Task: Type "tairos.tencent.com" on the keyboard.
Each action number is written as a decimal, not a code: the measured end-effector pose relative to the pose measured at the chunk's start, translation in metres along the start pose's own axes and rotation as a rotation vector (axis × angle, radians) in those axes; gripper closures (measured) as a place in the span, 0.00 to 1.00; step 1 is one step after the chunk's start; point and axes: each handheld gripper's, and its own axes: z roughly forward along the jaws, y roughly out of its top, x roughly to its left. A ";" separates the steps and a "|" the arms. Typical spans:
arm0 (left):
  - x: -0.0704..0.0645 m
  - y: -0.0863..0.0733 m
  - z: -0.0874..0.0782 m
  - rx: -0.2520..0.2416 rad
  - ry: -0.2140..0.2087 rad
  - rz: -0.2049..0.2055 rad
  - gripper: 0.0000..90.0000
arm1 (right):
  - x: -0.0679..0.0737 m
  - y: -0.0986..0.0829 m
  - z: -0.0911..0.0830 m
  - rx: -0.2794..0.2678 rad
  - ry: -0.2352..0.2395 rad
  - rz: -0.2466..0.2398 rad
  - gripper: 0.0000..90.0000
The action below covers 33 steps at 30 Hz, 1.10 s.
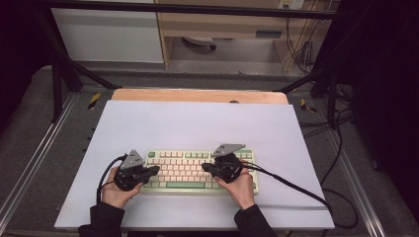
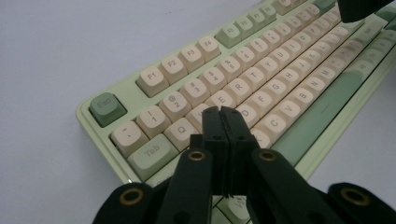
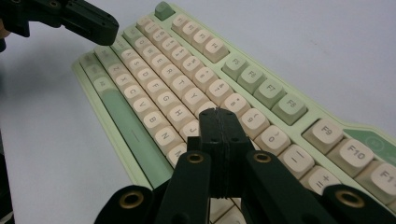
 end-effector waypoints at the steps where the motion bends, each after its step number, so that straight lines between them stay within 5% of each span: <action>1: -0.001 0.000 0.000 0.000 0.002 0.001 0.99 | -0.001 -0.001 -0.001 0.002 0.001 0.004 1.00; 33: -0.017 0.028 0.029 0.018 0.006 0.030 0.99 | -0.009 -0.034 -0.024 -0.004 0.006 0.040 1.00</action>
